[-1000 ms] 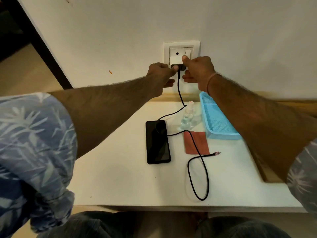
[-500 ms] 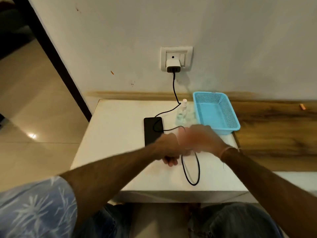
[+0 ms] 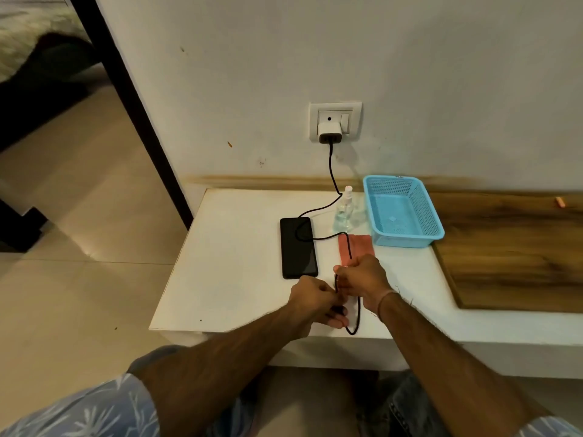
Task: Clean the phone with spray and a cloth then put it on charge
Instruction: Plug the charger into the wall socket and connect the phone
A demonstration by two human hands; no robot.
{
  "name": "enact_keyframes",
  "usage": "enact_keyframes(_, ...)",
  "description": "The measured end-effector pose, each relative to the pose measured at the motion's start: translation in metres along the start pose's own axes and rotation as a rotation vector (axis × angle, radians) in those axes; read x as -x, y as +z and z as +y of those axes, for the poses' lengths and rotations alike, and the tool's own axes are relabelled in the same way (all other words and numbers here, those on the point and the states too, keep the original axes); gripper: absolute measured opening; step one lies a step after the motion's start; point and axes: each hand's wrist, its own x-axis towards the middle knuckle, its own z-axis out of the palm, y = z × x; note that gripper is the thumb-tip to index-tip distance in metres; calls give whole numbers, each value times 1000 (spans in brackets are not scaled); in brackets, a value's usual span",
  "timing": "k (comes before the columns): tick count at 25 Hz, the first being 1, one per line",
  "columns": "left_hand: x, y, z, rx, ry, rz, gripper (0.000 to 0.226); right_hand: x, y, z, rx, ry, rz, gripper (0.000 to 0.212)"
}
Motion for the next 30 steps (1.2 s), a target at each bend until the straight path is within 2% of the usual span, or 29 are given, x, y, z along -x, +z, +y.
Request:
enact_keyframes(2, 6, -13, -3, -64, 76, -65, 23, 4, 3, -3, -163, 74, -62, 8)
enact_keyframes(4, 4, -33, 3, -213, 187, -78, 25, 6, 0, -8, -221, 92, -110, 4)
enact_keyframes(7, -16, -73, 28, -653, 447, 66, 12, 11, -14, -16, -288, 125, -227, 17)
enact_keyframes(9, -31, -94, 48, -1064, 569, 26, 40, 14, -26, -19, -269, 151, -298, 29)
enact_keyframes(12, -50, -98, 66, -1680, 633, -166, 86, 12, -45, -22, -162, 188, -417, 35)
enact_keyframes(14, -59, -94, 66, -1924, 667, -245, 99, 9, -55, -21, -96, 212, -507, 39)
enact_keyframes(16, -66, -93, 62, -2052, 730, -261, 101, 5, -63, -19, -59, 208, -583, 42)
enact_keyframes(19, -71, -96, 60, -2093, 869, -241, 93, 1, -62, -16, 4, 151, -601, 42)
enact_keyframes(21, -72, -99, 63, -2087, 911, -243, 86, 0, -56, -16, 92, 76, -510, 40)
enact_keyframes(23, -74, -100, 67, -2032, 895, -289, 86, -1, -49, -15, 151, -4, -412, 29)
enact_keyframes(25, -70, -102, 70, -1892, 871, -297, 89, -2, -44, -17, 222, -151, -299, 13)
enact_keyframes(26, -68, -103, 71, -1789, 875, -271, 88, -3, -42, -18, 285, -263, -223, 14)
enact_keyframes(28, -61, -108, 71, -1596, 917, -164, 85, -5, -39, -19, 313, -440, -95, 14)
enact_keyframes(30, -55, -115, 72, -1450, 1005, -41, 82, -3, -37, -23, 238, -483, -23, 13)
